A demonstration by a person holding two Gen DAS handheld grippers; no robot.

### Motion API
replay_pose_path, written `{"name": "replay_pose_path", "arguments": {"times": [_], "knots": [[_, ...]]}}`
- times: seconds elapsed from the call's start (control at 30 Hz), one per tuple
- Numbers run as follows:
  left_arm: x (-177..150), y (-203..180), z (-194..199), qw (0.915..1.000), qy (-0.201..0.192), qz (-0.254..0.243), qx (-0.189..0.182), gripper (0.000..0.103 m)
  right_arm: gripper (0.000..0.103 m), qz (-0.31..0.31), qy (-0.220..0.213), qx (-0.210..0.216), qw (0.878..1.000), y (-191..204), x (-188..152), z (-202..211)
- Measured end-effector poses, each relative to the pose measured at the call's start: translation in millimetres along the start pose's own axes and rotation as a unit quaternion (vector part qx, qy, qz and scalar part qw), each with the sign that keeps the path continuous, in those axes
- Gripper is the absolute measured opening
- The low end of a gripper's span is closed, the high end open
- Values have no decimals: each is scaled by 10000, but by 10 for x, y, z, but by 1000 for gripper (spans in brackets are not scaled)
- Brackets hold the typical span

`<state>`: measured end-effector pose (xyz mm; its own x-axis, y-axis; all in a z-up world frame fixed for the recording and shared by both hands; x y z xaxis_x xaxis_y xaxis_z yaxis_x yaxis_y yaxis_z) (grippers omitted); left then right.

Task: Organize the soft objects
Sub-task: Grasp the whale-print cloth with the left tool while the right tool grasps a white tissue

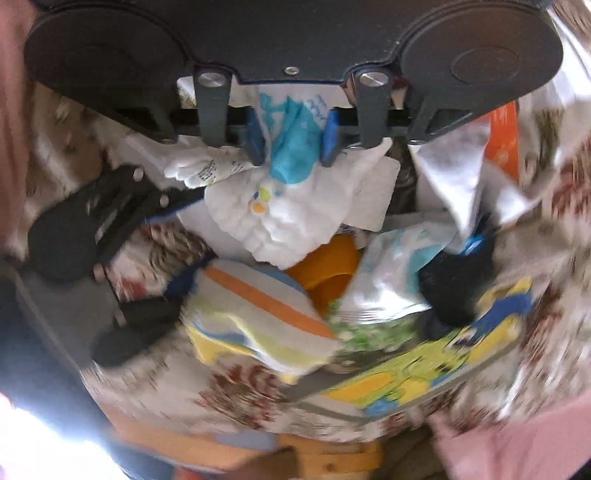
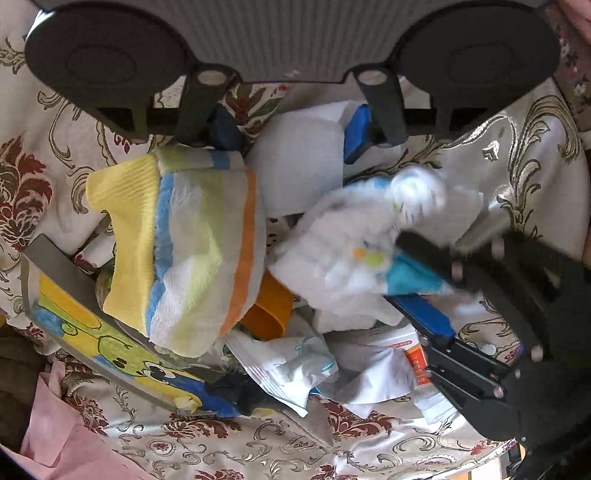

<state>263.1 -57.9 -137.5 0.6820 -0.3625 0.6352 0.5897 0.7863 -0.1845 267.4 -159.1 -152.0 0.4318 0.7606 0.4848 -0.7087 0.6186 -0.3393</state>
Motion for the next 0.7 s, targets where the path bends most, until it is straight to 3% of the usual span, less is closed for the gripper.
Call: {"name": "replay_pose_path", "arguments": {"times": [0.1,0.2,0.33,0.4,0.5,0.57,0.7], "knots": [[5,147,90,9981,-118,611,42,19,47,12,-88,16,10000,2,6,28],[-6,254,182,9928,-274,1168,-10,16,33,-118,-125,291,9994,7,14,53],[-24,278,280,9884,-402,1462,-22,15,26,-104,-166,459,9988,44,19,82],[-33,247,278,9895,-373,1398,-10,16,27,-94,-128,342,9993,33,19,64],[-42,190,231,9923,-257,1210,33,21,43,-216,-106,265,9994,-19,16,59],[-66,176,191,9932,-164,1154,75,29,50,-280,-79,242,9993,-45,10,46],[-90,178,124,9930,-59,1176,117,56,61,-262,18,291,9992,-19,-9,-6]]}}
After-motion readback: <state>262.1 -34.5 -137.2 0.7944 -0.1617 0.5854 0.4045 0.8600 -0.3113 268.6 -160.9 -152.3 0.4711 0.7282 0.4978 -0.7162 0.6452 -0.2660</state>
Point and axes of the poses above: each gripper's, at about its wrist camera, not at the fingertips, and z roughly against the way its jaws point, y to its left, x to its top, the point moved 9 cm from there along -z, roughly the way its jaws point, and after that the axes turned 9 degrees about -x, right-handed, at the moved point
